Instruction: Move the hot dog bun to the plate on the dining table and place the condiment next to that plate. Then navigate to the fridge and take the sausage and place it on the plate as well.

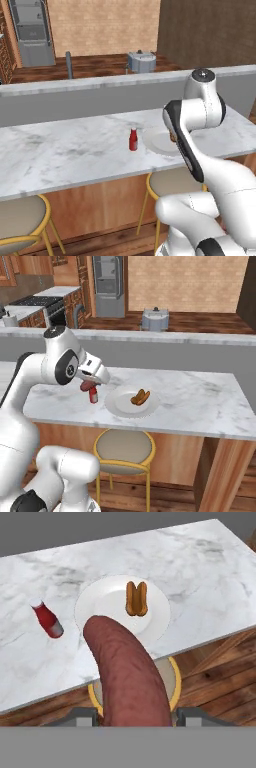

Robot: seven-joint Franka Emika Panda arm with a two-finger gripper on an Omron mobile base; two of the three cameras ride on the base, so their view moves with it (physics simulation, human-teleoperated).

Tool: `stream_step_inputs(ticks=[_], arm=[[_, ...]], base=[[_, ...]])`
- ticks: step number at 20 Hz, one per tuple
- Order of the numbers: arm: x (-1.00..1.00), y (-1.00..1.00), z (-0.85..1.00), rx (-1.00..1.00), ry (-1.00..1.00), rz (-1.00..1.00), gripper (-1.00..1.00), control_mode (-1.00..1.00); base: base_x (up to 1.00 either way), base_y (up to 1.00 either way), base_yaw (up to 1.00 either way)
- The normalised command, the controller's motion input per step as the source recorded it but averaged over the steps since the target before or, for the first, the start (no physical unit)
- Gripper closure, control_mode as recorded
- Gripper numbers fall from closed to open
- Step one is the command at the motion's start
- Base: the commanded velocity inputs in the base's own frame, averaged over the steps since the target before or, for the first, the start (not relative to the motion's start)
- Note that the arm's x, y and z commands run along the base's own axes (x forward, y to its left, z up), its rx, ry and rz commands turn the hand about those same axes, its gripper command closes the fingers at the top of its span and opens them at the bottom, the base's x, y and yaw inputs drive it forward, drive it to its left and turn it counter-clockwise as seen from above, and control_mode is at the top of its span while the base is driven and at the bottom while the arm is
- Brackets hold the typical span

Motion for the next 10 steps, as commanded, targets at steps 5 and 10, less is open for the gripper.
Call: stream_step_inputs(ticks=[5,10], arm=[[0.69,-0.02,-0.98,0.0,0.01,0.02,1.0,-1.0],[0.6,0.0,-0.73,0.01,0.0,0.05,1.0,-1.0]], base=[[0.0,0.0,0.0],[0.0,0.0,0.0]])
